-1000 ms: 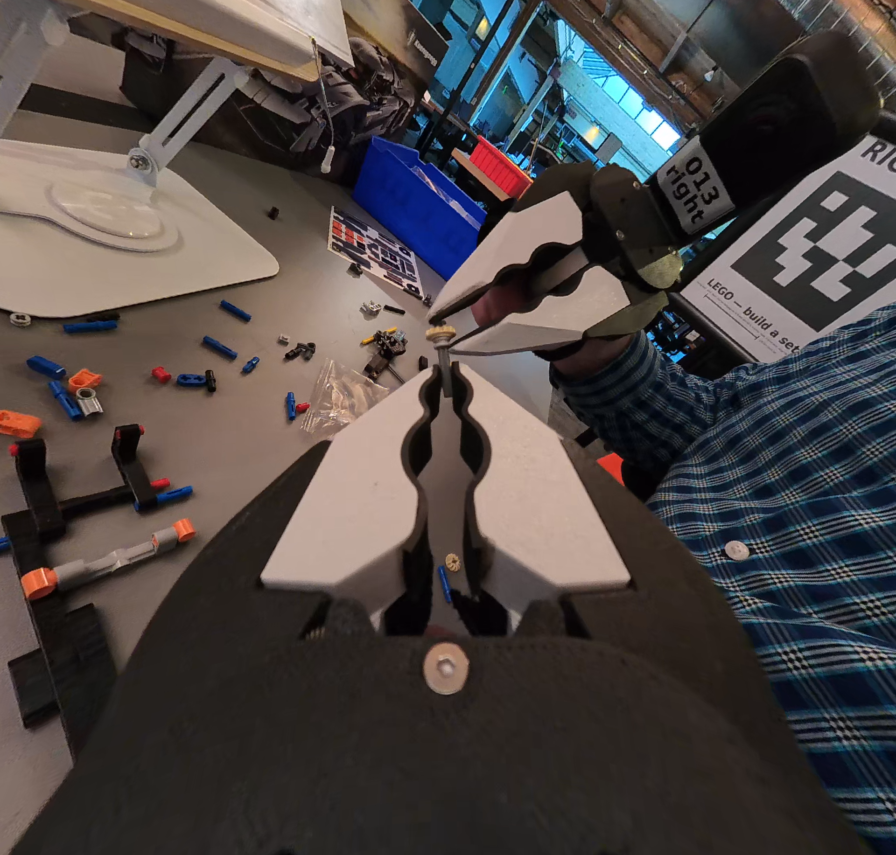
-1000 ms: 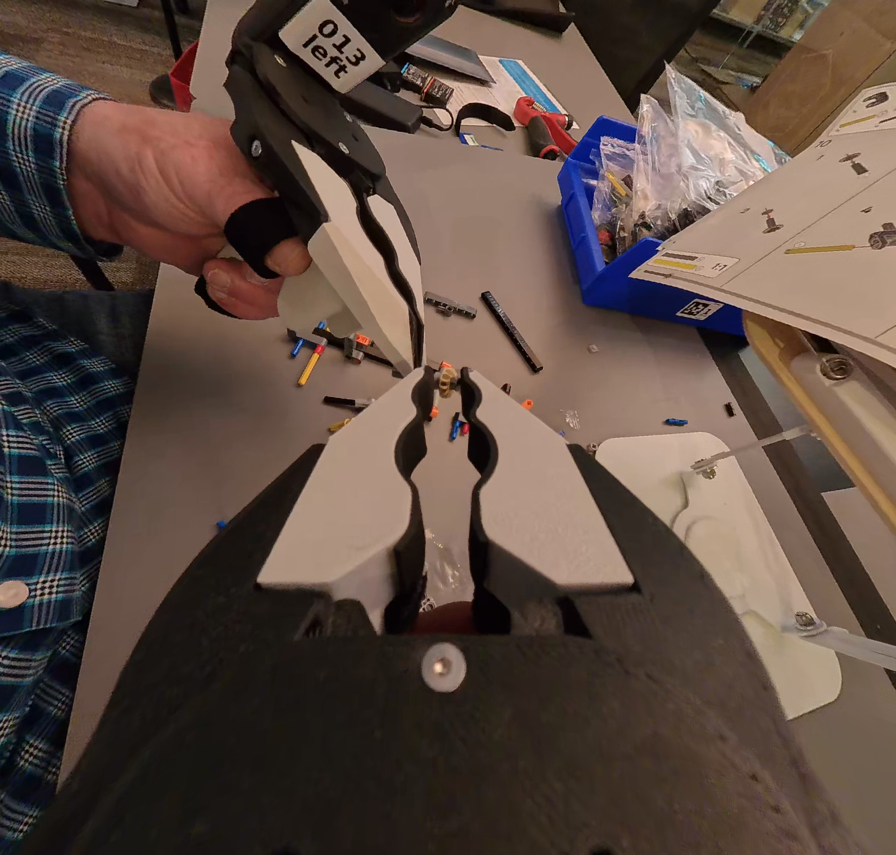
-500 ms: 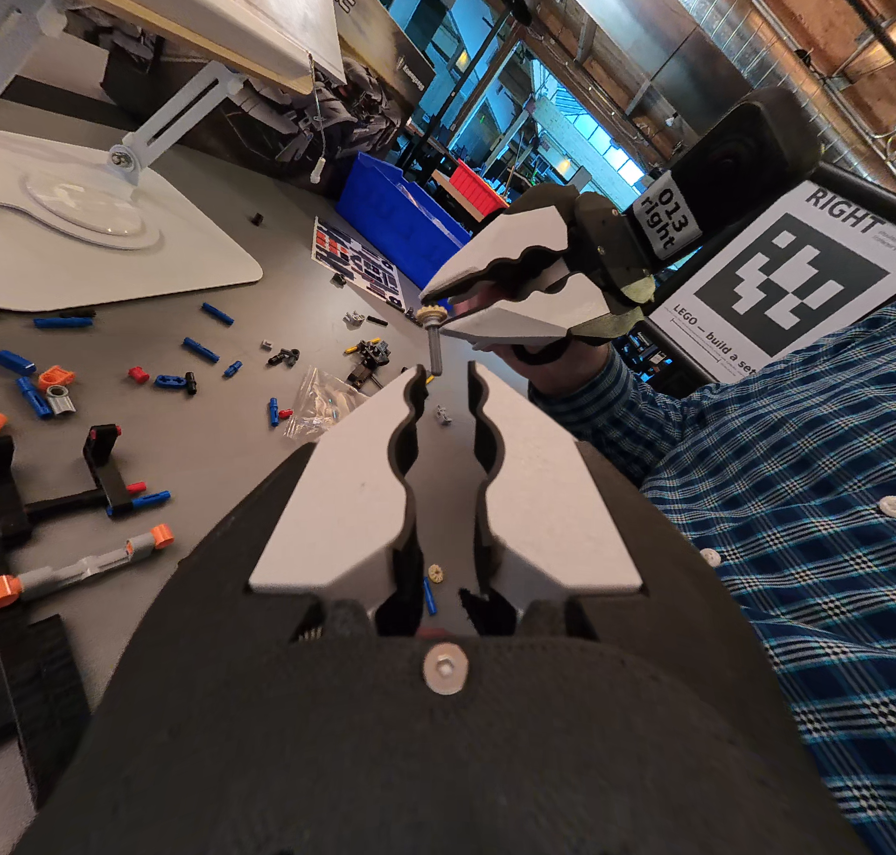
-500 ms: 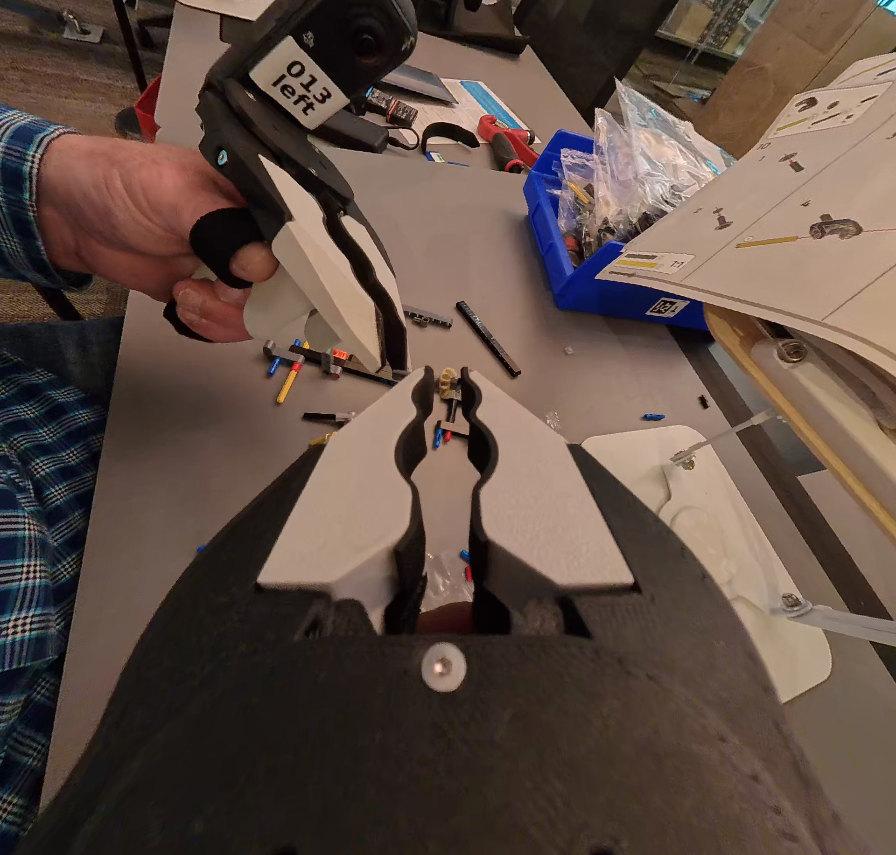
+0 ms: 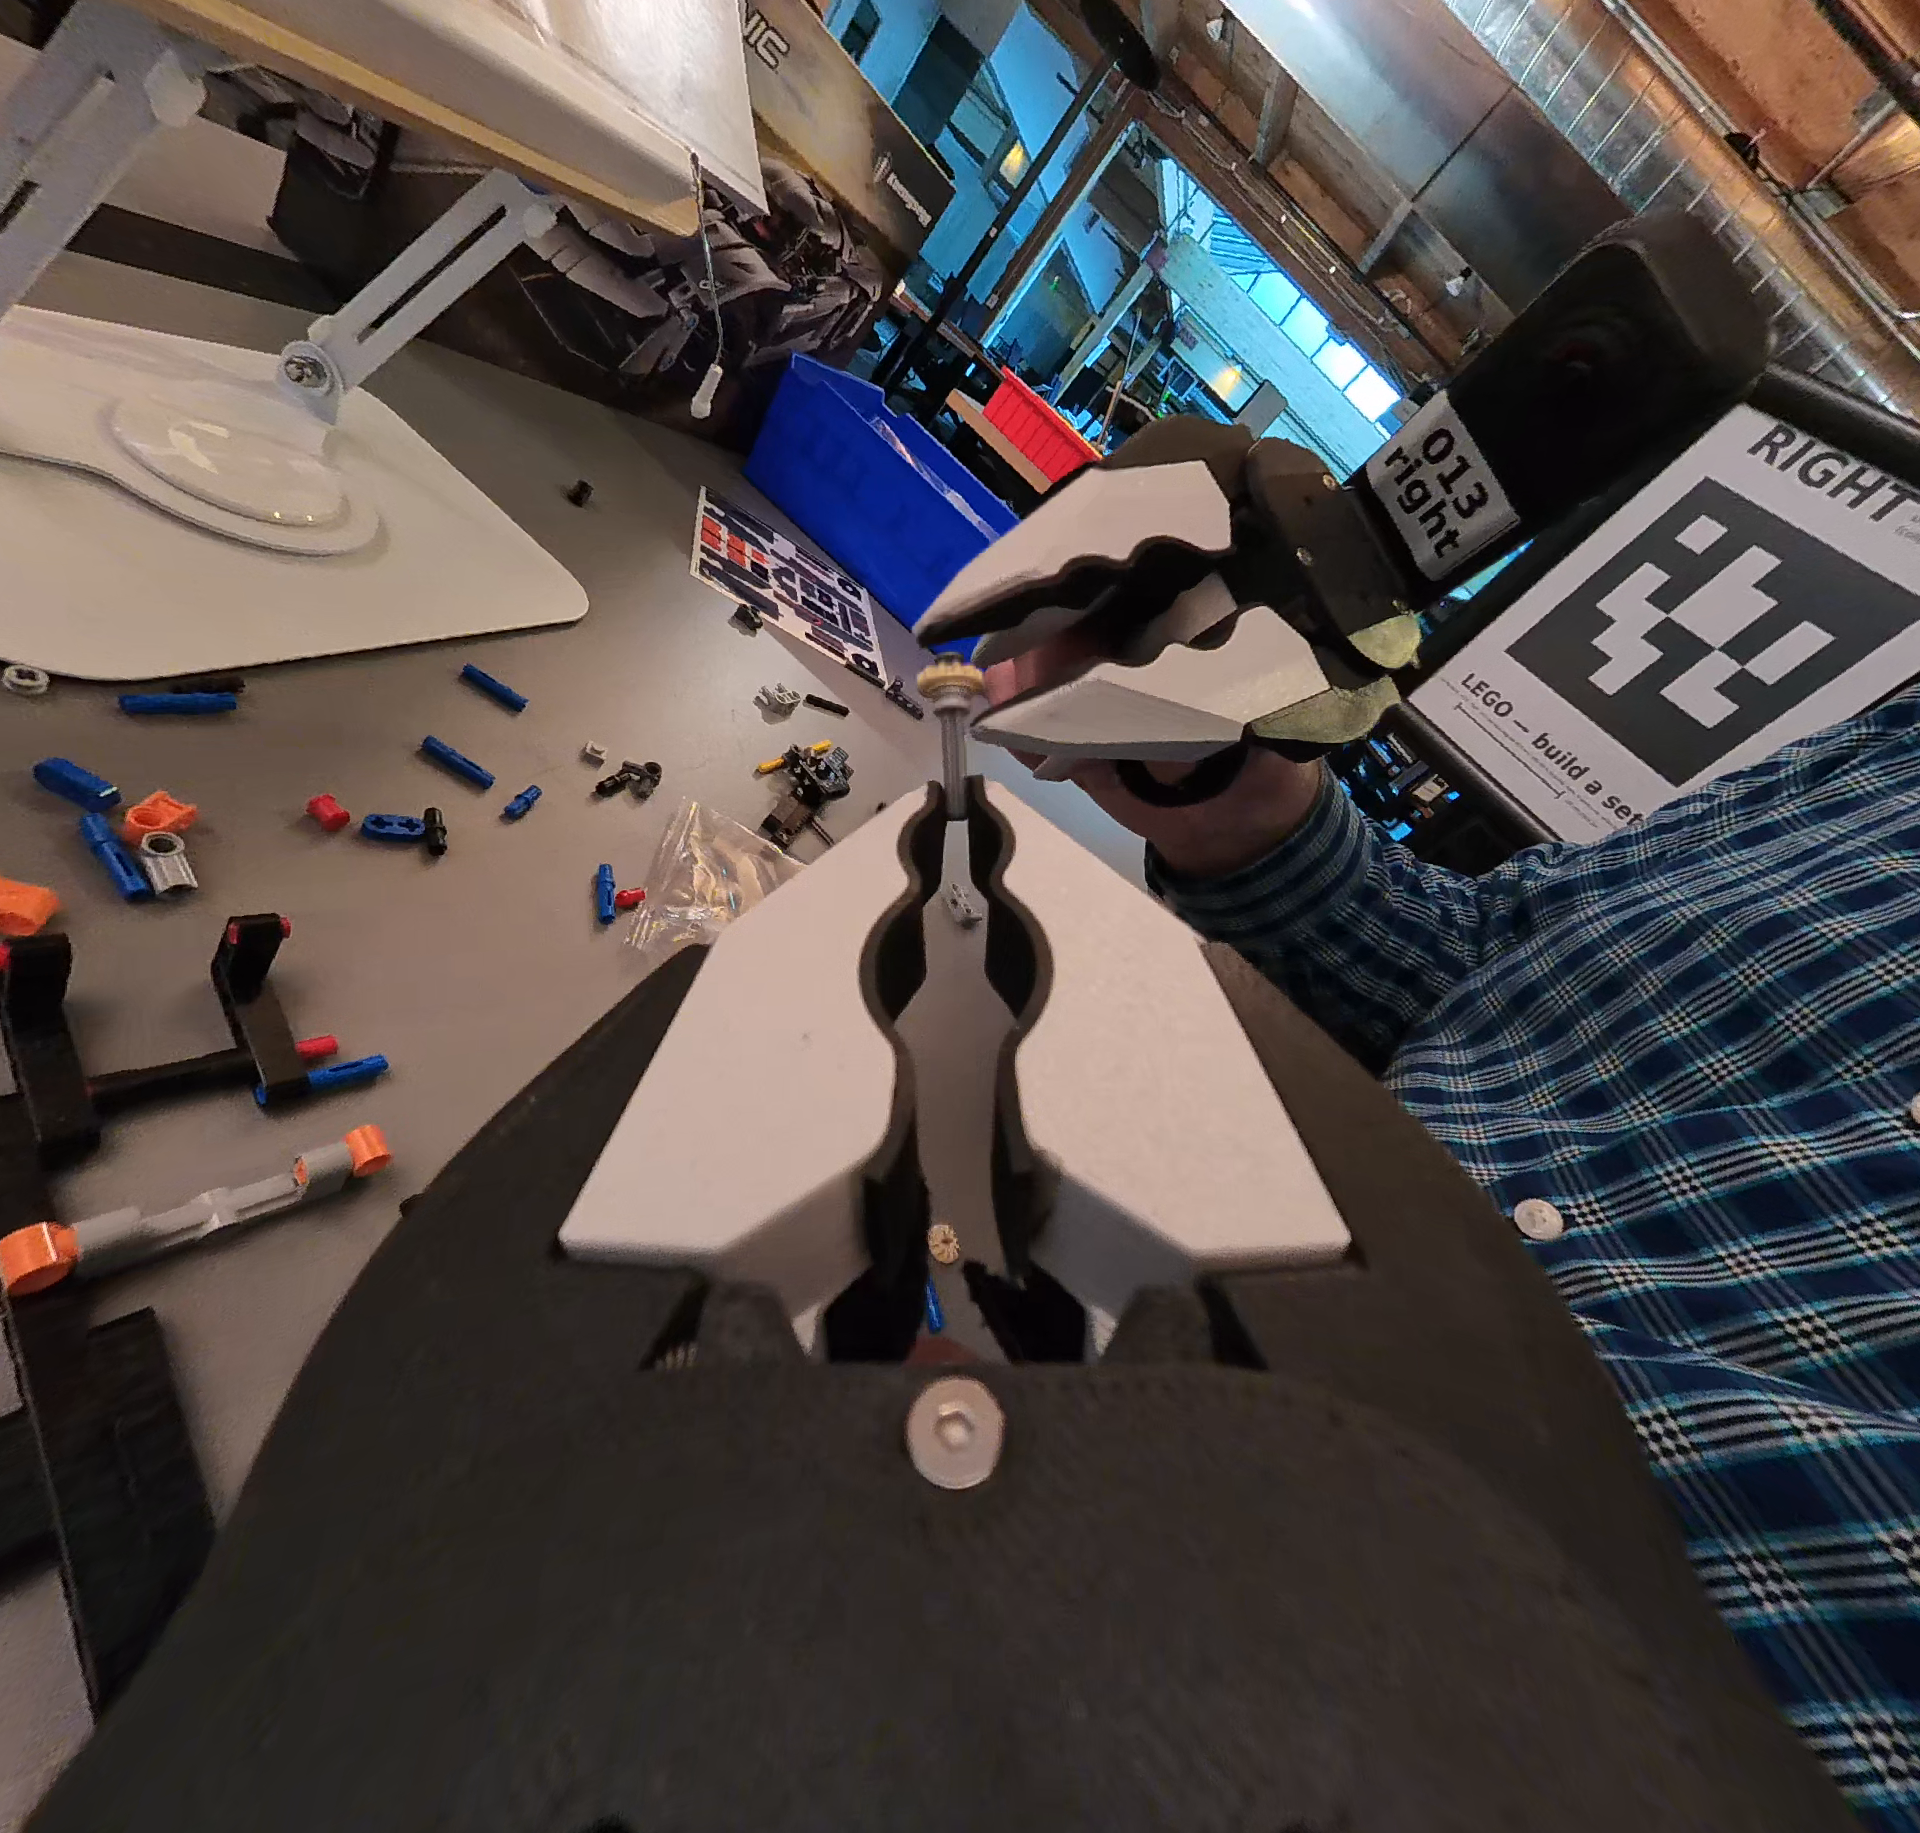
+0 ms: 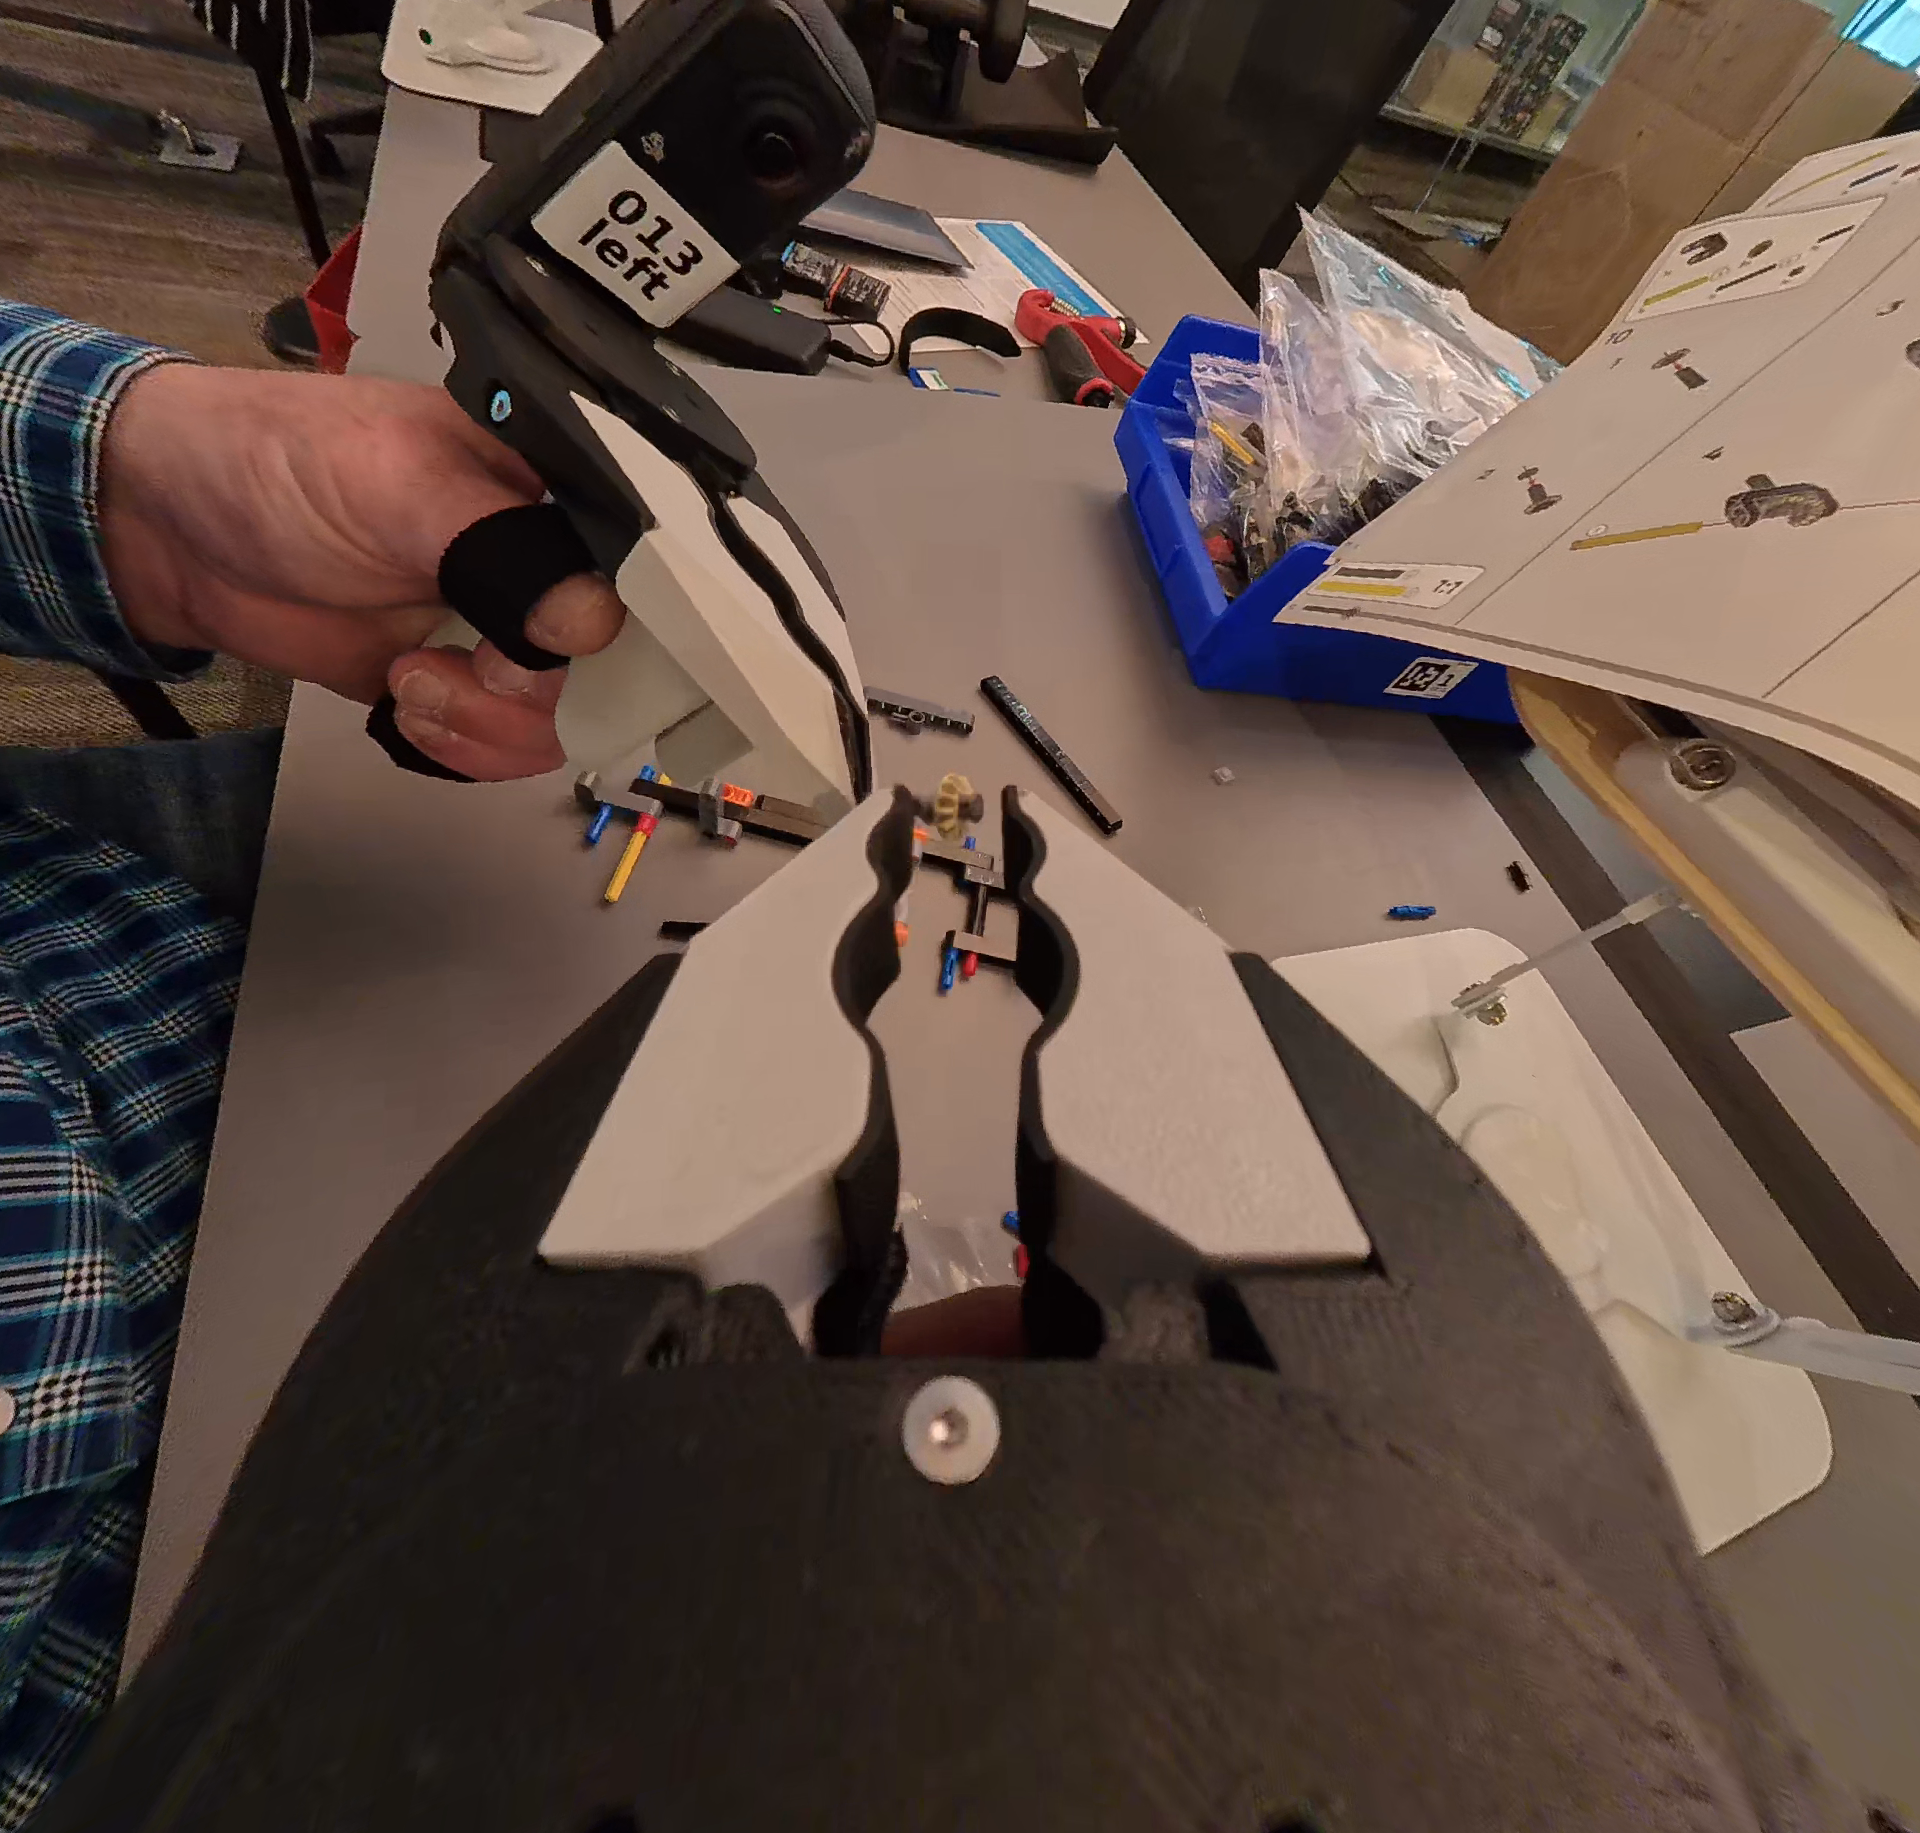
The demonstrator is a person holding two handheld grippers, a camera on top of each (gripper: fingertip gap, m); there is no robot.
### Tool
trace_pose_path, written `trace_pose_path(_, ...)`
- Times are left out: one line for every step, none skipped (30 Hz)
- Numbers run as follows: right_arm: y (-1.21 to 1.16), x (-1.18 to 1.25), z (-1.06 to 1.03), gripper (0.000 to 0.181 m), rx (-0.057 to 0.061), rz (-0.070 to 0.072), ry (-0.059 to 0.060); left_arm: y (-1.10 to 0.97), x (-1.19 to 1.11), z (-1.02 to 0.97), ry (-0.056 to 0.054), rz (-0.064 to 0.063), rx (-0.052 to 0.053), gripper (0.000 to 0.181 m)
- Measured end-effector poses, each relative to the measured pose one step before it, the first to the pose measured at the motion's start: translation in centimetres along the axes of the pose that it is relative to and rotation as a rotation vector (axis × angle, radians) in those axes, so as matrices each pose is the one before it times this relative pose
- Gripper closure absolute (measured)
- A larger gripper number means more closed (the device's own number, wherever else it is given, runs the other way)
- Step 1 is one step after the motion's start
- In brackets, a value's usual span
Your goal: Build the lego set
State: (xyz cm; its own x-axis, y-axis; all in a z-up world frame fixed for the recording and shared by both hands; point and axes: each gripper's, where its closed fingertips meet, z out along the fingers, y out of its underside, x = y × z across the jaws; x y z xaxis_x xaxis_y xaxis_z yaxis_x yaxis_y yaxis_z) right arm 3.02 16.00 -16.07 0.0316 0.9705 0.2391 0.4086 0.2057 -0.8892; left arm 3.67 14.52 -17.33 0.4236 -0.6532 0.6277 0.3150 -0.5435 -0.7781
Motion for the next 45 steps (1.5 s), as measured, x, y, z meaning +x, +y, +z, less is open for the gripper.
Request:
trace_pose_path(0.0, 0.048, -0.069, 0.166, 0.0014, -0.0018, 0.0006, -0.046, -0.014, -0.051, 0.0012, -0.0023, 0.0016, 0.18)
trace_pose_path(0.008, 0.05, -0.061, 0.166, 0.0001, -0.0015, 0.0016, 0.022, -0.015, -0.025, 0.0002, -0.0006, -0.0019, 0.18)
trace_pose_path(0.01, 0.041, -0.052, 0.166, -0.0002, -0.0008, 0.0007, -0.003, -0.066, -0.016, -0.0031, 0.001, -0.0006, 0.18)
trace_pose_path(-0.002, -0.001, -0.03, 0.166, 0.0002, 0.0, -0.0026, 0.001, 0.013, 0.002, 0.0009, -0.001, -0.0005, 0.18)
trace_pose_path(-0.003, -0.026, -0.002, 0.164, -0.0001, 0.0004, -0.0032, 0.048, 0.057, 0.028, 0.0041, -0.0012, -0.0031, 0.18)
trace_pose_path(0.019, -0.011, 0.005, 0.164, -0.0019, -0.0008, -0.0011, 0.07, 0.013, 0.04, -0.0006, 0.0027, -0.0047, 0.18)
trace_pose_path(0.079, -0.024, 0.043, 0.164, -0.0052, -0.0018, -0.0018, 0.043, 0.023, 0.03, -0.0006, 0.0042, -0.0034, 0.18)
trace_pose_path(0.053, -0.072, 0.042, 0.164, -0.0035, -0.0023, -0.0034, 0.068, 0.051, 0.031, 0.0014, 0.0039, -0.0044, 0.18)
trace_pose_path(0.021, -0.106, 0.028, 0.167, -0.0002, -0.0022, -0.0051, 0.072, 0.046, 0.043, 0.0005, 0.0049, -0.0059, 0.18)
trace_pose_path(0.028, -0.162, 0.045, 0.171, -0.0008, -0.0004, -0.0074, 0.054, -0.018, 0.021, -0.0036, 0.005, -0.0039, 0.18)
trace_pose_path(0.032, -0.048, 0.044, 0.172, -0.0011, -0.0005, 0.0007, 0.052, -0.039, 0.003, -0.0035, 0.0036, -0.0036, 0.18)
trace_pose_path(-0.008, -0.046, -0.003, 0.172, 0.0009, -0.0038, 0.0007, 0.043, 0.045, -0.008, 0.0019, 0.0037, -0.0025, 0.18)
trace_pose_path(-0.067, -0.046, -0.045, 0.172, 0.0022, -0.001, -0.0019, -0.011, 0.095, -0.021, 0.0053, 0.001, 0.0006, 0.18)
trace_pose_path(-0.097, 0.039, -0.057, 0.172, 0.0048, 0.0046, 0.0002, -0.189, 0.106, -0.038, 0.0078, -0.0065, 0.0122, 0.18)
trace_pose_path(-0.14, 0.082, -0.06, 0.173, 0.0085, 0.0087, 0.003, -0.234, 0.14, -0.055, 0.0128, -0.0101, 0.0164, 0.18)
trace_pose_path(-0.149, 0.083, -0.044, 0.173, 0.0082, 0.0092, 0.0041, -0.151, 0.124, -0.031, 0.0145, -0.0135, 0.0119, 0.176)
trace_pose_path(-0.097, 0.081, -0.027, 0.173, 0.0053, 0.004, 0.0062, -0.09, 0.003, 0.015, 0.0079, -0.0202, 0.0065, 0.169)
trace_pose_path(-0.05, 0.073, -0.004, 0.173, 0.0023, -0.0014, 0.0085, -0.022, 0.13, 0.019, 0.0133, -0.0111, 0.0009, 0.167)
trace_pose_path(-0.05, 0.001, 0.001, 0.173, 0.0019, -0.0022, 0.0037, 0.039, 0.098, 0.013, 0.0053, 0.0015, -0.0025, 0.168)
trace_pose_path(-0.06, -0.044, 0.009, 0.173, 0.002, 0.0009, 0.0005, 0.023, 0.045, 0.011, 0.0, 0.0054, -0.0021, 0.172)
trace_pose_path(-0.072, -0.046, 0.024, 0.173, 0.0035, 0.0011, 0.0006, 0.048, 0.039, 0.01, 0.0008, 0.0009, -0.0022, 0.175)
trace_pose_path(-0.123, -0.1, 0.013, 0.173, 0.0069, 0.0006, -0.0017, 0.059, -0.059, -0.037, -0.0034, 0.0012, -0.0026, 0.18)
trace_pose_path(-0.088, -0.069, 0.018, 0.173, 0.0045, -0.0001, 0.0004, -0.013, -0.001, -0.078, 0.0008, 0.004, 0.0017, 0.18)
trace_pose_path(0.02, -0.041, 0.049, 0.173, -0.0016, -0.0027, 0.0021, 0.023, -0.038, -0.077, -0.0014, 0.0016, -0.0014, 0.18)
trace_pose_path(0.044, -0.041, 0.041, 0.173, -0.0014, -0.001, -0.0004, 0.051, -0.028, -0.048, -0.0024, 0.0024, -0.0042, 0.18)
trace_pose_path(0.027, -0.031, 0.034, 0.173, 0.0, 0.0037, -0.0026, 0.047, -0.041, -0.045, -0.0038, 0.0049, -0.0044, 0.18)
trace_pose_path(0.05, -0.031, 0.032, 0.172, -0.0001, 0.0064, -0.0039, 0.054, -0.028, -0.041, -0.0024, 0.0029, -0.0052, 0.18)
trace_pose_path(0.058, -0.039, 0.041, 0.172, -0.0005, 0.0065, -0.0036, 0.041, -0.02, -0.049, -0.0015, 0.0039, -0.005, 0.18)
trace_pose_path(0.077, -0.038, 0.038, 0.172, -0.0021, 0.0063, -0.0036, 0.087, -0.081, -0.058, -0.0068, 0.0081, -0.0085, 0.18)
trace_pose_path(0.098, -0.011, 0.034, 0.17, -0.0048, 0.0036, -0.0002, 0.094, -0.091, -0.08, -0.0093, 0.0124, -0.0105, 0.18)
trace_pose_path(0.065, 0.075, -0.016, 0.166, -0.0024, 0.0003, 0.006, 0.073, -0.017, -0.12, -0.0053, 0.0104, -0.0096, 0.18)
trace_pose_path(0.038, 0.113, -0.094, 0.161, -0.0002, 0.0015, 0.0063, 0.017, -0.05, -0.171, -0.0082, 0.0103, -0.0078, 0.18)
trace_pose_path(0.07, 0.082, -0.114, 0.16, -0.0014, 0.0038, 0.0016, 0.036, -0.214, -0.257, -0.0191, 0.0142, -0.0108, 0.18)
trace_pose_path(0.121, 0.129, -0.168, 0.159, -0.0023, 0.0041, 0.0029, 0.108, -0.275, -0.315, -0.0219, 0.0169, -0.0169, 0.18)
trace_pose_path(0.141, 0.201, -0.205, 0.158, -0.0026, 0.0048, 0.0076, 0.138, -0.315, -0.392, -0.0241, 0.0203, -0.0211, 0.18)
trace_pose_path(0.174, 0.206, -0.236, 0.158, -0.002, 0.0064, 0.0072, 0.179, -0.344, -0.48, -0.0255, 0.0232, -0.0242, 0.18)
trace_pose_path(0.212, 0.188, -0.252, 0.158, -0.0029, 0.0073, 0.0064, 0.303, -0.348, -0.547, -0.0249, 0.0247, -0.0306, 0.18)
trace_pose_path(0.265, 0.175, -0.259, 0.158, -0.0051, 0.0063, 0.0073, 0.521, -0.476, -0.633, -0.0295, 0.0267, -0.043, 0.18)
trace_pose_path(0.336, 0.163, -0.272, 0.158, -0.0075, 0.0055, 0.0077, 0.75, -0.687, -0.696, -0.0412, 0.0311, -0.0501, 0.18)
trace_pose_path(0.367, 0.132, -0.272, 0.158, -0.0085, 0.0056, 0.007, 0.906, -0.771, -0.702, -0.043, 0.0307, -0.0505, 0.18)
trace_pose_path(0.391, 0.097, -0.259, 0.158, -0.0083, 0.0064, 0.0058, 1.172, -0.727, -0.615, -0.0331, 0.0222, -0.0565, 0.18)
trace_pose_path(0.447, 0.068, -0.225, 0.157, -0.0095, 0.0076, 0.0043, 1.319, -0.749, -0.519, -0.0341, 0.0153, -0.0581, 0.18)
trace_pose_path(0.498, 0.027, -0.179, 0.157, -0.0112, 0.0076, 0.0029, 1.231, -0.752, -0.429, -0.0371, 0.0152, -0.0469, 0.18)
trace_pose_path(0.505, 0.014, -0.137, 0.157, -0.0117, 0.0066, 0.0025, 1.27, -0.462, -0.316, -0.0199, 0.0164, -0.0467, 0.18)
trace_pose_path(0.47, 0.027, -0.109, 0.157, -0.0108, 0.0055, 0.0042, 1.275, -0.356, -0.274, -0.0132, 0.0234, -0.0428, 0.18)
